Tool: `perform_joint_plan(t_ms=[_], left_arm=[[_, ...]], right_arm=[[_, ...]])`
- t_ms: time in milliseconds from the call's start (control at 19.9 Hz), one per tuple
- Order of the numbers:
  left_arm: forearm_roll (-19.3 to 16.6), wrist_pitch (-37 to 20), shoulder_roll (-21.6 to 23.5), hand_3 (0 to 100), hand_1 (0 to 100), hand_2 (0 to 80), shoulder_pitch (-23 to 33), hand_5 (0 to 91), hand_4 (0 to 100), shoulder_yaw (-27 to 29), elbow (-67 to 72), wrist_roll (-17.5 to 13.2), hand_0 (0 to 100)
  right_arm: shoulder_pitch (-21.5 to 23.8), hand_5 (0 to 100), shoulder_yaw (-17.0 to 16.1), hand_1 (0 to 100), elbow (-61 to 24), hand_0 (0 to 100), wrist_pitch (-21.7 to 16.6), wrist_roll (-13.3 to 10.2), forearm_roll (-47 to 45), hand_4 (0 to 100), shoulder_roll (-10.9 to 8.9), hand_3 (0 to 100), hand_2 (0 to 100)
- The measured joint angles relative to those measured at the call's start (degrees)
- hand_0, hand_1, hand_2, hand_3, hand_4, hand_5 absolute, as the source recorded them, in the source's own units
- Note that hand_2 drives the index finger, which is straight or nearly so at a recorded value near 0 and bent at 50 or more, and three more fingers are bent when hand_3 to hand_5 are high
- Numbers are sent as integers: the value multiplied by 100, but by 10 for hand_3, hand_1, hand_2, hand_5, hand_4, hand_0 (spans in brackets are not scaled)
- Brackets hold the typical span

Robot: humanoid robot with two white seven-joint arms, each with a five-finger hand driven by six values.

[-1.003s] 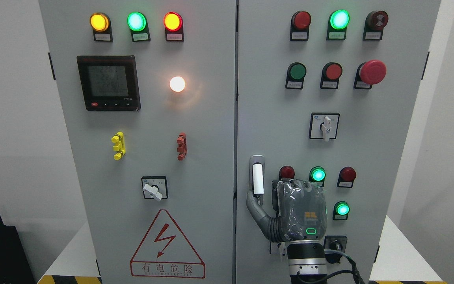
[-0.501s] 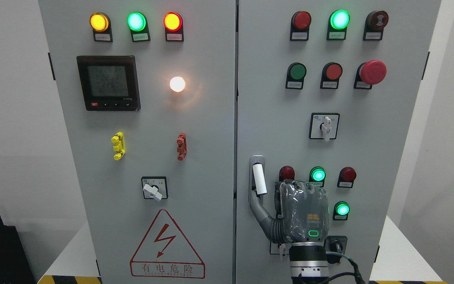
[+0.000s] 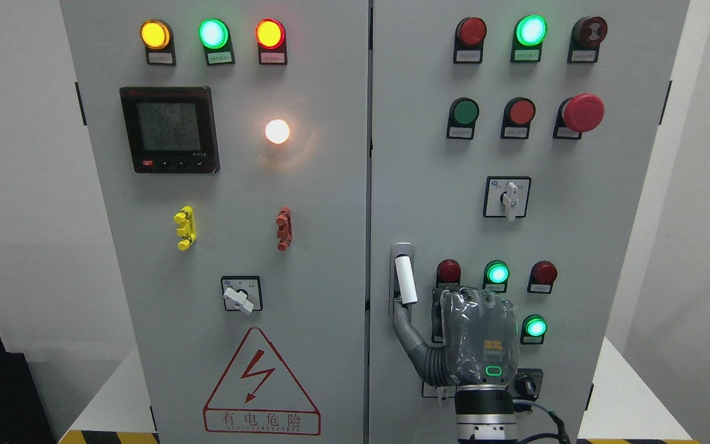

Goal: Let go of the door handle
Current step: 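Close the right hand fingers around the silver latch handle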

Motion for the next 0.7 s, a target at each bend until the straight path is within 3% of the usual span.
perform_joint_plan(t_ms=[702], left_arm=[[0, 0, 0, 0, 389, 0, 0, 0, 0, -49, 0, 0, 120]], right_arm=[[-55, 965, -27, 292, -55, 465, -1, 35, 1, 1000, 2, 1000, 1000]])
